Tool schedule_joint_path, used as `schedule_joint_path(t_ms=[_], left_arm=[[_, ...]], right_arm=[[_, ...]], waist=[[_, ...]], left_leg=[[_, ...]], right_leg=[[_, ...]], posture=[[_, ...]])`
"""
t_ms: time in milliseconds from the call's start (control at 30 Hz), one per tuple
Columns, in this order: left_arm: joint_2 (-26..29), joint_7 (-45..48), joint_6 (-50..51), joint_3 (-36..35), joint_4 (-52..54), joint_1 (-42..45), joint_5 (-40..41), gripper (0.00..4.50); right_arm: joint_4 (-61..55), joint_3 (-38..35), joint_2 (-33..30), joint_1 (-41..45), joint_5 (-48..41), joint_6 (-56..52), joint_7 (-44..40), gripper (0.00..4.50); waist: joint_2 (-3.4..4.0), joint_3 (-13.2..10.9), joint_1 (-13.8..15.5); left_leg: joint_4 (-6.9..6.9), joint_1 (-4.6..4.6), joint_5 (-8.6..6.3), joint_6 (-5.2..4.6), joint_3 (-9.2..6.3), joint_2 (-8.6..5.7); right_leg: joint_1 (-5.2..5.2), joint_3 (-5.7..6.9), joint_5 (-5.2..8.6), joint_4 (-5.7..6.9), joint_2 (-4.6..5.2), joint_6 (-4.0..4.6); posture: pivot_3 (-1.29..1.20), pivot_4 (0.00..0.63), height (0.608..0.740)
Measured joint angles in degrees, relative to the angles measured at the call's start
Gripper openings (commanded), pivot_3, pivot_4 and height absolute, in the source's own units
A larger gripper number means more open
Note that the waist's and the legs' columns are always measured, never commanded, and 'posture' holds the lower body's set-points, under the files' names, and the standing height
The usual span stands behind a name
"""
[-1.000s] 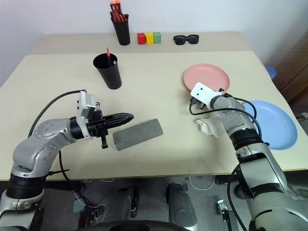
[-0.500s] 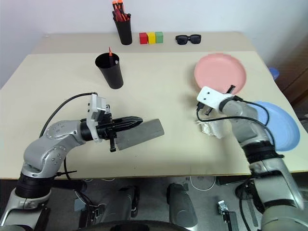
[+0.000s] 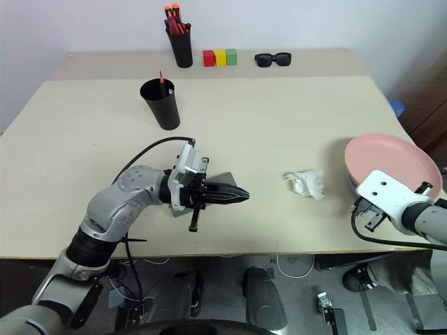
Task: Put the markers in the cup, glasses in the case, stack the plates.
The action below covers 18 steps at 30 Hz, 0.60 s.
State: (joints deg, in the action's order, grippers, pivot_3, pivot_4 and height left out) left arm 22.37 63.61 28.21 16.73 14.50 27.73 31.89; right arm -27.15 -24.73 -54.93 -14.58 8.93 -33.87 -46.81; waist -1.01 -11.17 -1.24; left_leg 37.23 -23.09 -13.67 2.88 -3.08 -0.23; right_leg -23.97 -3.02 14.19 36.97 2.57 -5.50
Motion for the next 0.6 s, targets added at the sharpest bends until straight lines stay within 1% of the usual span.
schedule_joint_path(t_ms=[33,133,233,267,300,433,533,600], left_arm=[[0.0,0.1,-0.1,0.0,-0.2,0.0,-0.2,0.0],[0.4,0.1,-0.2,0.0,-0.8,0.0,-0.7,0.0],[1.1,0.0,-0.2,-0.1,-0.7,-0.3,-0.7,0.0],[1.2,-0.1,-0.1,-0.2,-0.7,-0.5,-0.7,0.0],[1.3,-0.2,-0.1,-0.2,-0.6,-0.7,-0.7,0.0],[1.5,-0.7,0.0,-0.4,-0.1,-1.3,-0.7,0.0],[1.9,-1.4,0.0,-0.9,-0.1,-1.4,-0.7,0.0],[2.1,-1.6,0.0,-1.3,-0.1,-1.5,-0.7,0.0]], right_arm=[[0.5,0.0,0.0,0.0,0.0,0.0,0.4,0.08],[1.8,0.1,0.3,0.5,-0.3,-0.6,1.0,0.97],[1.8,0.1,0.2,0.9,-1.3,-0.7,0.4,2.37],[1.8,0.1,0.2,1.2,-1.5,-0.7,0.3,2.93],[1.8,0.1,0.2,1.5,-1.6,-0.7,0.3,3.33],[1.4,0.0,0.2,3.6,-4.5,-0.7,-0.9,3.33],[-1.4,-0.1,1.1,5.8,-9.3,-2.2,-2.7,3.33],[-4.0,1.3,2.2,7.4,-11.9,-3.1,-3.1,3.33]], waist=[[0.0,0.0,0.1],[0.0,0.0,0.4],[-0.01,0.0,0.5],[-0.01,0.0,0.5],[-0.01,0.0,0.5],[-0.01,0.0,0.4],[-0.02,0.0,0.4],[-0.02,0.0,0.4]], left_leg=[[0.0,-0.01,0.0,0.0,0.0,0.0],[0.02,-0.07,0.0,0.0,-0.02,-0.02],[0.01,-0.09,0.0,0.0,-0.05,-0.02],[0.01,-0.09,0.0,0.0,-0.05,-0.02],[0.01,-0.09,0.0,0.0,-0.05,-0.02],[0.01,-0.09,0.0,0.0,-0.06,-0.02],[0.01,-0.09,0.0,0.0,-0.08,-0.01],[0.01,-0.1,0.0,0.0,-0.09,-0.01]], right_leg=[[0.0,0.0,-0.01,0.0,0.0,0.02],[0.0,0.0,-0.02,-0.02,0.02,0.04],[0.0,0.01,-0.01,-0.03,0.02,0.03],[0.0,0.01,-0.01,-0.03,0.02,0.03],[0.0,0.01,-0.01,-0.03,0.02,0.03],[0.0,0.01,-0.01,-0.02,0.01,0.03],[0.0,0.02,-0.01,-0.02,0.0,0.02],[0.0,0.03,-0.01,-0.02,0.0,0.02]], posture=[[0.0,0.15,0.74],[0.0,0.15,0.74],[0.0,0.15,0.74],[0.0,0.15,0.74],[0.0,0.15,0.74],[0.0,0.15,0.74],[0.0,0.15,0.74],[0.0,0.15,0.74]])
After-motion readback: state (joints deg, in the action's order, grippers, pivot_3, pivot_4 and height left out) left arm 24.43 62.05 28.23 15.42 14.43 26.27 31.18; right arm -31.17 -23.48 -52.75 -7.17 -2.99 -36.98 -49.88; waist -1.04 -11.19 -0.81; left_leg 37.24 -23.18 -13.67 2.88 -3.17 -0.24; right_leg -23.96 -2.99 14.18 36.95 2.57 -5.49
